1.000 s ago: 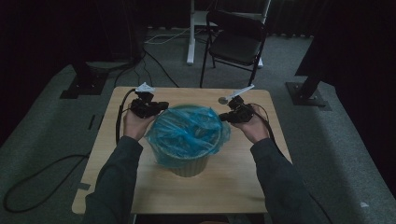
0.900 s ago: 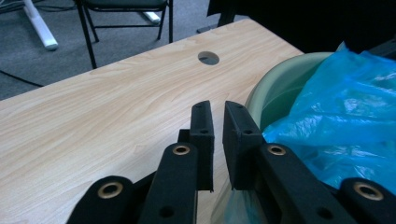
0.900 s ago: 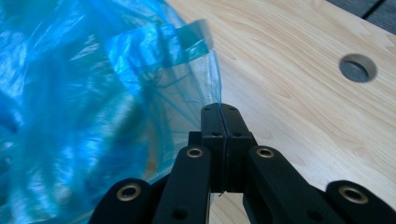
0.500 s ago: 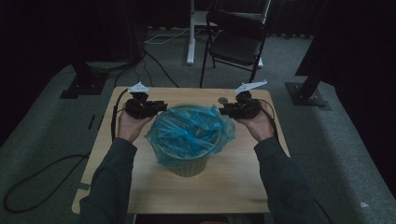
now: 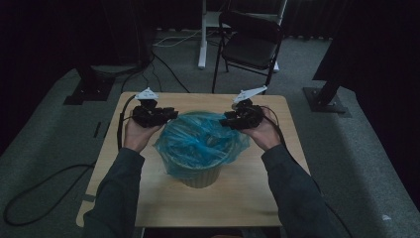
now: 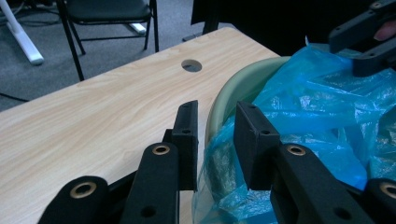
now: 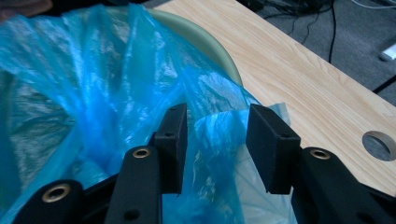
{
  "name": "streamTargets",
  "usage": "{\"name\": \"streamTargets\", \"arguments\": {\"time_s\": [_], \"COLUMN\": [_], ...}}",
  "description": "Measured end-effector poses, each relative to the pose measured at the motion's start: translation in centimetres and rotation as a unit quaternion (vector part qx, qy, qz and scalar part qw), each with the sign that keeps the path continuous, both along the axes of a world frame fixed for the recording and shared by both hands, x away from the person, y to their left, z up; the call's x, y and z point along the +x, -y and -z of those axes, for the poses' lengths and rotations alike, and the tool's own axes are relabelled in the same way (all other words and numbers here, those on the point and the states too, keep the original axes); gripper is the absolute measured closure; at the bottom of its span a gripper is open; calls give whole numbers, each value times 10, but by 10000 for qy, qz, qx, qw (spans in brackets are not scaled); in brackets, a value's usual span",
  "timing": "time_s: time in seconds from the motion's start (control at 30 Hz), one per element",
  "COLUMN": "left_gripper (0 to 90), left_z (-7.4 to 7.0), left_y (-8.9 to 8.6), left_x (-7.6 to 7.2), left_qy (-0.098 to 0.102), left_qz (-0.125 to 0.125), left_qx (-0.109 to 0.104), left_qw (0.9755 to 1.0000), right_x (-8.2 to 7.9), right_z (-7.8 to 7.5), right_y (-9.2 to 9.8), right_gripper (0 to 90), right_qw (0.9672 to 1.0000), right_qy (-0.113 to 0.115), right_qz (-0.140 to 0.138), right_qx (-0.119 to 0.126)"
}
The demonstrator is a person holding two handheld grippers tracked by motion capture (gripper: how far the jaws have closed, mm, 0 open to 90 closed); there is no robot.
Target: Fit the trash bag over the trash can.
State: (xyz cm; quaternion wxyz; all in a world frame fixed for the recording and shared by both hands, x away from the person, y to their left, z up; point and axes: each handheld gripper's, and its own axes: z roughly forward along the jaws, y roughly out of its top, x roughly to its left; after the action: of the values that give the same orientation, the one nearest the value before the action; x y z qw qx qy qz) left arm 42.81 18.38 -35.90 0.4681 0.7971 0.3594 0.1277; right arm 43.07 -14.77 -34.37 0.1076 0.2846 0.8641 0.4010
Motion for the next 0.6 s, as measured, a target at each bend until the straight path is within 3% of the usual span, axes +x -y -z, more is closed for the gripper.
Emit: {"name": "streamTargets", "arguments": {"time_s": [0.03,0.07,0.23,0.27,0.4,0.6], "left_gripper": [705,706,726,765,816,817], "left_z": [0,0,2,2,4,5], "left_y": [0,0,3,3,6,7], "left_x": [0,0,2,2,5,7], "left_qy": [-2,-4,-66,-76,-66,-62], "left_qz": [22,23,92,106,73,74], "left_qx": [23,32,62,53,56,18], "left_qw": [10000,10000,9999,9999,9999,10000], "right_x": [2,5,11,13,18,24], "right_z": [1,2,2,2,1,2], "right_y": [-1,-3,-2,-1,2,6], "right_gripper": [592,665,795,834,871,886], "right_qw": [10000,9999,9999,9999,9996,9986], "right_qy": [-10,-40,-69,-120,-148,-196], "right_qz": [26,64,113,120,254,486], "right_qx": [-54,-102,-84,-23,-24,-33]}}
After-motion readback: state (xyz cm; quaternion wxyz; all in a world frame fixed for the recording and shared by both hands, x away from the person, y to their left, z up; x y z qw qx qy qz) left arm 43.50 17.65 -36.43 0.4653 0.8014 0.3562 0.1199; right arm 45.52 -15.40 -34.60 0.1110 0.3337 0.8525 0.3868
